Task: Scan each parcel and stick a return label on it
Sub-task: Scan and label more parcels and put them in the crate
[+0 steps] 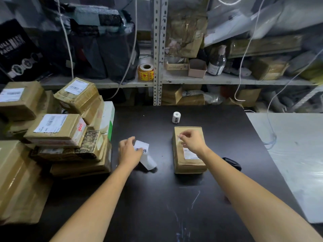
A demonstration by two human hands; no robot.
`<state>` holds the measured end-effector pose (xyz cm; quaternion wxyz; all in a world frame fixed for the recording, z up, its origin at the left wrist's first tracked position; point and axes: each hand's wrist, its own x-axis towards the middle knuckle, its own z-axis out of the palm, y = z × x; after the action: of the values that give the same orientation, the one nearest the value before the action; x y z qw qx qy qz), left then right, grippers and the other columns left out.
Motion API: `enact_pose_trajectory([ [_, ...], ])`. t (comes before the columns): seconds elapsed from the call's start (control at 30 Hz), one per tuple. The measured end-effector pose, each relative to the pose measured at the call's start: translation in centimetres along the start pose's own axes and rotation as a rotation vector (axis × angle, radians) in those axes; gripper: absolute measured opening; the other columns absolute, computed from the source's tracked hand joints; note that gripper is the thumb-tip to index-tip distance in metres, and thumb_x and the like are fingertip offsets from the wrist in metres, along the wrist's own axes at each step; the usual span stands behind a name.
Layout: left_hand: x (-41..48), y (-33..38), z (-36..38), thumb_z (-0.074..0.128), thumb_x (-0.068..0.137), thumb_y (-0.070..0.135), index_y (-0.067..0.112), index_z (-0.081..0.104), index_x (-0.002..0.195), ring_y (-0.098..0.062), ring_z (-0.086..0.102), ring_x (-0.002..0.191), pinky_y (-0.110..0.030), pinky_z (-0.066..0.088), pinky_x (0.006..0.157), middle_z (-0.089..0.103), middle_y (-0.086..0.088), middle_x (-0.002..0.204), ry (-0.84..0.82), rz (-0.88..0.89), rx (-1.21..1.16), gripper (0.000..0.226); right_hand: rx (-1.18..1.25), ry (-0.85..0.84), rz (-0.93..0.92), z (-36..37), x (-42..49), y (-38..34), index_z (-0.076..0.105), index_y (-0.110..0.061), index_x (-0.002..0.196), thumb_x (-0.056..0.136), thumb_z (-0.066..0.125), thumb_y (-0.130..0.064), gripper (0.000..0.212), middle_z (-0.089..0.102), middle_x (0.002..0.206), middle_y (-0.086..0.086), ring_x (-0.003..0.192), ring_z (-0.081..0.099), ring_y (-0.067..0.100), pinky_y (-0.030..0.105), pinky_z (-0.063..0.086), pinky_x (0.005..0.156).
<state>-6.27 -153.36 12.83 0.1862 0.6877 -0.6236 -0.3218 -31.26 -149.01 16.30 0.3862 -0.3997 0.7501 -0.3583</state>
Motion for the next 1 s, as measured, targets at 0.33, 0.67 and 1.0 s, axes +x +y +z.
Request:
enact_pose_trajectory([
  [0.33, -2.5, 5.3, 6.9, 0.054, 0.091, 0.018, 0.024, 0.062, 0.119, -0.019, 0.061, 0.092, -0.026, 0.045, 0.079, 0.065, 0.003, 0.099, -0.207, 0.047, -0.103, 0.029, 0.048, 0.038, 0.059, -6.0, 1.0, 3.6, 0.072, -0.010, 0.111, 0.086, 0.061, -0.004, 0.027, 0.070, 0.100, -0.003, 0.095, 0.067, 0.015, 0.038, 0.057, 0.092],
  [0.67, -1.6, 7.4, 11.5, 0.066, 0.085, 0.032, 0.026, 0.045, 0.136, -0.016, 0.064, 0.086, -0.030, 0.048, 0.073, 0.063, 0.007, 0.090, -0.412, -0.078, -0.224, 0.056, 0.195, 0.029, 0.165, -7.5, 2.3, 6.0, 0.066, -0.008, 0.090, 0.088, 0.058, -0.002, 0.010, 0.075, 0.093, 0.008, 0.085, 0.074, 0.020, 0.037, 0.062, 0.075],
  [1.0, -1.2, 7.3, 11.8, 0.071, 0.087, 0.020, 0.023, 0.043, 0.137, -0.024, 0.066, 0.097, -0.045, 0.058, 0.083, 0.061, 0.002, 0.097, -0.473, -0.127, -0.332, 0.057, 0.324, 0.065, 0.165, -7.2, 3.2, 5.8, 0.072, -0.017, 0.088, 0.091, 0.066, -0.022, 0.009, 0.075, 0.082, -0.006, 0.069, 0.063, 0.009, 0.027, 0.049, 0.061],
])
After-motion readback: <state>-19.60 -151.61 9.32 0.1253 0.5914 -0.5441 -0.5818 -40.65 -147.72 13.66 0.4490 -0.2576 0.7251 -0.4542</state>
